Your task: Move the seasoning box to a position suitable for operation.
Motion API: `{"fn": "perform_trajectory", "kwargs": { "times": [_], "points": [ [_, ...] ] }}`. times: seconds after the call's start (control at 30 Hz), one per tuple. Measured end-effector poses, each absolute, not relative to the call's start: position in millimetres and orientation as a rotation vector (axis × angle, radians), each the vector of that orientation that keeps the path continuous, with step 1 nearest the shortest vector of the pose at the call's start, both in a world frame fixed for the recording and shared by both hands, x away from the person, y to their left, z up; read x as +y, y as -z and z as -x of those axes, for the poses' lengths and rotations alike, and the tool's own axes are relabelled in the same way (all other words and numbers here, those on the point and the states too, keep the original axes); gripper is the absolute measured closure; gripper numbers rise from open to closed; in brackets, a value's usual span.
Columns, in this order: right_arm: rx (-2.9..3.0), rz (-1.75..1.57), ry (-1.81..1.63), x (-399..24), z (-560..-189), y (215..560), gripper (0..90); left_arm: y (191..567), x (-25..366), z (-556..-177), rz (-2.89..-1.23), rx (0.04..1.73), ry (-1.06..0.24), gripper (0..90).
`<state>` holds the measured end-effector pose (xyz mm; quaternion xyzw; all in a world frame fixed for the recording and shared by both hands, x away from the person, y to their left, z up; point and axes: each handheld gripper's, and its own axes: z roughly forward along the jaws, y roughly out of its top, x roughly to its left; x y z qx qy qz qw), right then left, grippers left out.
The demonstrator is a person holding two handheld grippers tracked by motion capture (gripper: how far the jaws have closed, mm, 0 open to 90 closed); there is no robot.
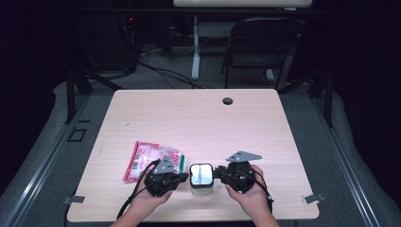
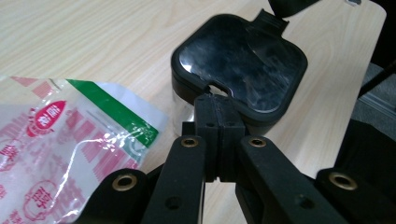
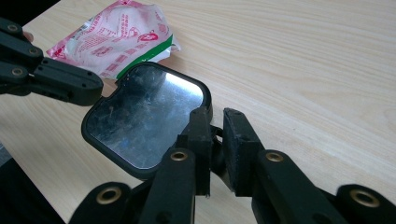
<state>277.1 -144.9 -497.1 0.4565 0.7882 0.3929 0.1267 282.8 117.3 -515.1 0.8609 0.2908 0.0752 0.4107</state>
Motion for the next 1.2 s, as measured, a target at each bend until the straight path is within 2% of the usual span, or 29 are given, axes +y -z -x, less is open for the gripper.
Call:
{"fn": "perform_trajectory", "kwargs": {
  "times": [0.5, 1.2],
  "points": [
    [2.288, -1.327, -1.162, -145.3, -276.2, 498.3, 83.2, 520.3, 115.6, -280.8, -2.217, 0.691, -0.159, 90.0],
    [2.286, -1.333, -1.166, -146.0, -275.4, 498.8, 83.6, 520.1, 116.5, -281.1, -2.189, 0.696, -0.141, 90.0]
  ]
}}
